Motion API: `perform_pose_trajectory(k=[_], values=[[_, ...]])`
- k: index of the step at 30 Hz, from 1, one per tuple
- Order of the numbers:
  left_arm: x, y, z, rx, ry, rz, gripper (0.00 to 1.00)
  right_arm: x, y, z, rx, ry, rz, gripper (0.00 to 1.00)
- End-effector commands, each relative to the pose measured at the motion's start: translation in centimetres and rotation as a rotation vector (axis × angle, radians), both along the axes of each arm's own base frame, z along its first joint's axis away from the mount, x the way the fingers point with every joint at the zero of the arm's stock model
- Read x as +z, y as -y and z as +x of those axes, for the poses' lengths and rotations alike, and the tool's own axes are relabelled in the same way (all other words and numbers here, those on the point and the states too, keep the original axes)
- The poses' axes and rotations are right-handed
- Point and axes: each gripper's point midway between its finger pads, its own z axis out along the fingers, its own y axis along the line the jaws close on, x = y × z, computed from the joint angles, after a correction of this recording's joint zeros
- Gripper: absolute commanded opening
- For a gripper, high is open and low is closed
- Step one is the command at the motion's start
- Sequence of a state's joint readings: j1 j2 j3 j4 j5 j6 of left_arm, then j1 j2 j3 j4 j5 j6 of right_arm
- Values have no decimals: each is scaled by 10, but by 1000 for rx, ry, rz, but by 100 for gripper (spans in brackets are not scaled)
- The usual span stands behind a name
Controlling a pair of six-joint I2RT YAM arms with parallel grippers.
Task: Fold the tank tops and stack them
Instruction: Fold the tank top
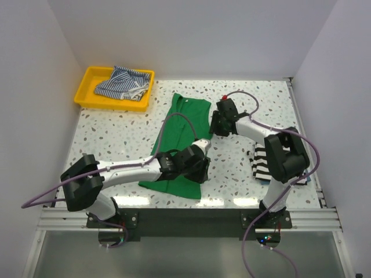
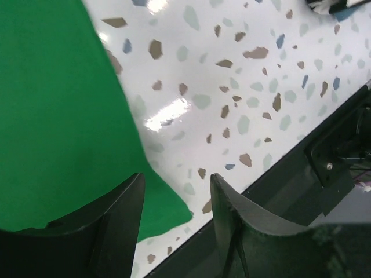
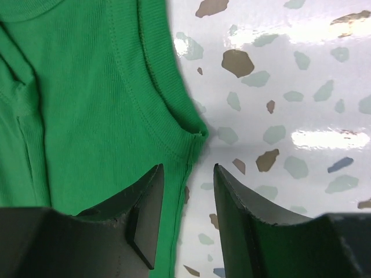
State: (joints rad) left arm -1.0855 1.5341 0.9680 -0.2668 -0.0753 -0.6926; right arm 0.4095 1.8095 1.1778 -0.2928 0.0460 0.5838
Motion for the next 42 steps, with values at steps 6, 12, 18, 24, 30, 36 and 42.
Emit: perform_pose_trajectory(k=[6, 12, 18, 24, 30, 36, 42], values=[[-19, 16, -42, -6, -8, 52, 55, -7, -7, 21, 17, 17, -12, 36], [-45, 6, -53, 16, 30, 190, 54, -23, -3, 19, -4, -5, -22, 26], [-55, 7, -60, 15, 81, 297, 52, -29, 1, 18, -21, -11, -22, 15], [-53, 8, -64, 20, 122, 342, 25, -26, 6, 20, -28, -4, -37, 5], [-40, 22, -78, -36, 103, 261, 0, -22, 32, 19, -76, -10, -93, 0], [-17, 38, -90, -77, 74, 63, 0, -2, 44, 15, -80, 12, -136, 0], [-4, 32, -88, -42, 68, -30, 0, 11, 40, 17, -60, 16, -127, 0]])
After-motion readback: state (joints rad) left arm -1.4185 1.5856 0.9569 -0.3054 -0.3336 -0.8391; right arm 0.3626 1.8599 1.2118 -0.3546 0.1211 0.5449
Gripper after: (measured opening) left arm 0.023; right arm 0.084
